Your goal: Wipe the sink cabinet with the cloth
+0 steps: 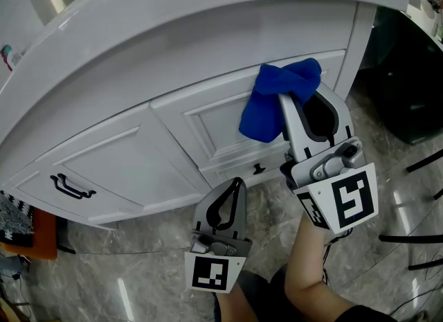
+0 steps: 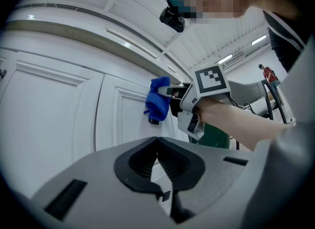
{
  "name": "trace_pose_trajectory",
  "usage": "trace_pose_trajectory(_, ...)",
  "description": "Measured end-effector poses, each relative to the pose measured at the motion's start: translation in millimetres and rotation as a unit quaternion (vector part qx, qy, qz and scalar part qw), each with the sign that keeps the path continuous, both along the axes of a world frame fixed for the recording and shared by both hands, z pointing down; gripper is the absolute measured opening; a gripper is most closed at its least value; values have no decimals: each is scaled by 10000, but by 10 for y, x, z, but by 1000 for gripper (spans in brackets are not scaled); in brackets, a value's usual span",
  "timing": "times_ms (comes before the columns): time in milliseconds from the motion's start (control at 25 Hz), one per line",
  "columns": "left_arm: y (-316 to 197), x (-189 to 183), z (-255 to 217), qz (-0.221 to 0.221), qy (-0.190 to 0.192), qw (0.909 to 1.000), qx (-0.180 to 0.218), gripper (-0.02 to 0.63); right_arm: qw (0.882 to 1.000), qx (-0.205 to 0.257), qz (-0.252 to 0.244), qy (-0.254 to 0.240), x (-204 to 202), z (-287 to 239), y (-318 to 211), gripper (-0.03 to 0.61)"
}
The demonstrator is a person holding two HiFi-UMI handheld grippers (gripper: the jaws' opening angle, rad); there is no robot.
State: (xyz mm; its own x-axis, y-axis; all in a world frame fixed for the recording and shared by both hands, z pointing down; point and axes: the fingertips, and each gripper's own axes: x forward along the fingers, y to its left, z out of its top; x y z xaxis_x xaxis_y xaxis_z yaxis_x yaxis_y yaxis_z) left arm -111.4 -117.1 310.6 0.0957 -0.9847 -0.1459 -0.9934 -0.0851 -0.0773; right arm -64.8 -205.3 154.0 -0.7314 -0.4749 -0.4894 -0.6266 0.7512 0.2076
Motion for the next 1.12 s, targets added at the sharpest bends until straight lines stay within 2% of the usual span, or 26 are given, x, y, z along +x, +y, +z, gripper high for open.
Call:
trace_pose_trajectory(360, -34, 13, 20, 4, 5, 10000, -5, 5, 9994, -29, 358, 19, 159, 7, -118, 60)
trace_pose_trajectory(560, -68, 45, 43, 37, 2, 10000, -29, 5, 9984, 120, 553, -9, 232, 5, -165, 60)
trace_pose_trajectory(680, -76, 40, 40, 11, 14, 10000, -32, 5, 9972, 29, 720, -197, 329, 3, -234, 60)
trace_pose_trajectory(880, -96, 62, 47, 9, -12, 10000, -52, 5, 9889, -278, 1295, -669, 606, 51, -425, 60)
trace_pose_trajectory(1120, -110, 54, 65, 9, -16, 10000, -78, 5, 9828, -413, 1608, -804, 754, 117, -543, 60)
